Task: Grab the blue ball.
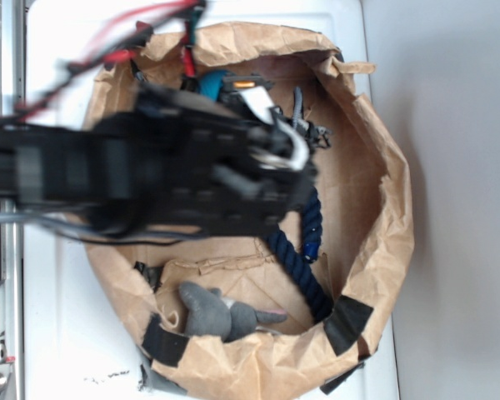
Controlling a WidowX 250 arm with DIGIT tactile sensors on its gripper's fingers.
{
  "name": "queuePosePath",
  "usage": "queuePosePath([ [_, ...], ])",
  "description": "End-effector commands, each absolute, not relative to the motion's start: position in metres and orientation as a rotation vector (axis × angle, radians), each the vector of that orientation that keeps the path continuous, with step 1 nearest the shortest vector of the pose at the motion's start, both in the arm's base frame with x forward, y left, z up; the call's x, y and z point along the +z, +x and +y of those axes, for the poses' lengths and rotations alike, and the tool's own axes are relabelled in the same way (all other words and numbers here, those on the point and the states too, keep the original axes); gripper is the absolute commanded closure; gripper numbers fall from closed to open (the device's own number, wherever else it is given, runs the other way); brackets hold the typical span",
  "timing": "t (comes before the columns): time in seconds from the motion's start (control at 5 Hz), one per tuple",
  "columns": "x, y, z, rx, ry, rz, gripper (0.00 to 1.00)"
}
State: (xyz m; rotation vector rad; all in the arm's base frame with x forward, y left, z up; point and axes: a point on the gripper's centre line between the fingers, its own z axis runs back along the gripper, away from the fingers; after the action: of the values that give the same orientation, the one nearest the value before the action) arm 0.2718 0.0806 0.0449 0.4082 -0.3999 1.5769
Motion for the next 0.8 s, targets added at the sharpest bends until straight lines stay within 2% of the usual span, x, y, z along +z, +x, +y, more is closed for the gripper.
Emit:
queuePosePath([
  [0.0,0.067,0.25,0.109,1.707,0.675,-0.354,0.0],
  [0.2,0.068,0.249,0.116,1.731,0.719,-0.34,0.0],
  [0.6,0.043,0.257,0.113,1.741,0.724,-0.406,0.0],
])
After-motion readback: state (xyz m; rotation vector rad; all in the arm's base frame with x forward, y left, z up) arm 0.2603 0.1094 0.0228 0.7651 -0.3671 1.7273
